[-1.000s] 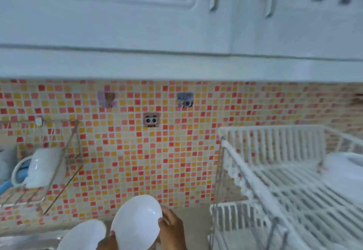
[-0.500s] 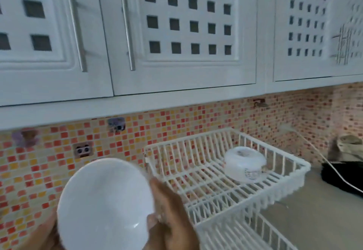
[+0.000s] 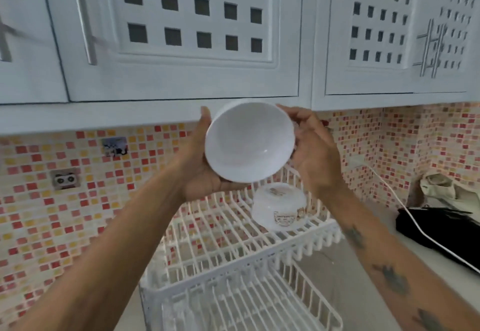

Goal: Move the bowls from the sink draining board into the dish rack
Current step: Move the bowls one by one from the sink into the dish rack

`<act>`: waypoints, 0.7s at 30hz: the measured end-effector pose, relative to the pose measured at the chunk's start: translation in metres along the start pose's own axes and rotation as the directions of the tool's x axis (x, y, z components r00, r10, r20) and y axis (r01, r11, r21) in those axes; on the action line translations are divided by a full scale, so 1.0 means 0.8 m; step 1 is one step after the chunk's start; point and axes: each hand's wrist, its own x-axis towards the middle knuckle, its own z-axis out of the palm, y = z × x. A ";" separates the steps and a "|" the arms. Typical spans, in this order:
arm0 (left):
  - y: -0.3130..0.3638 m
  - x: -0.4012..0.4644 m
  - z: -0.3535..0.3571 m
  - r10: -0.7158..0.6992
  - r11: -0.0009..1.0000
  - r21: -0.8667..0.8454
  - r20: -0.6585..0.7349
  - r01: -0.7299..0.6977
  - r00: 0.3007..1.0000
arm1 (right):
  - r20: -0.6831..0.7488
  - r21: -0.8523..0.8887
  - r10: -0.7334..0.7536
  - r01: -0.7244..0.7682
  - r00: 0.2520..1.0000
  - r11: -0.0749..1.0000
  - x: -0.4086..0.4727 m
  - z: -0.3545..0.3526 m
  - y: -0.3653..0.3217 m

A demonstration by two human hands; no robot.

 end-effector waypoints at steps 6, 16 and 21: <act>-0.020 0.072 0.039 0.121 0.976 0.197 -0.157 -0.089 0.980 | 0.016 -0.128 0.299 -0.295 0.954 0.947 0.057 -0.055 0.020; -0.116 0.123 0.054 0.410 0.691 0.720 -0.316 -0.066 0.856 | -0.027 -0.417 0.608 -0.562 0.793 0.714 0.076 -0.090 0.093; -0.130 0.129 0.044 0.293 0.646 0.759 -0.344 0.081 0.892 | -0.040 -0.473 0.551 -0.502 0.833 0.724 0.064 -0.100 0.120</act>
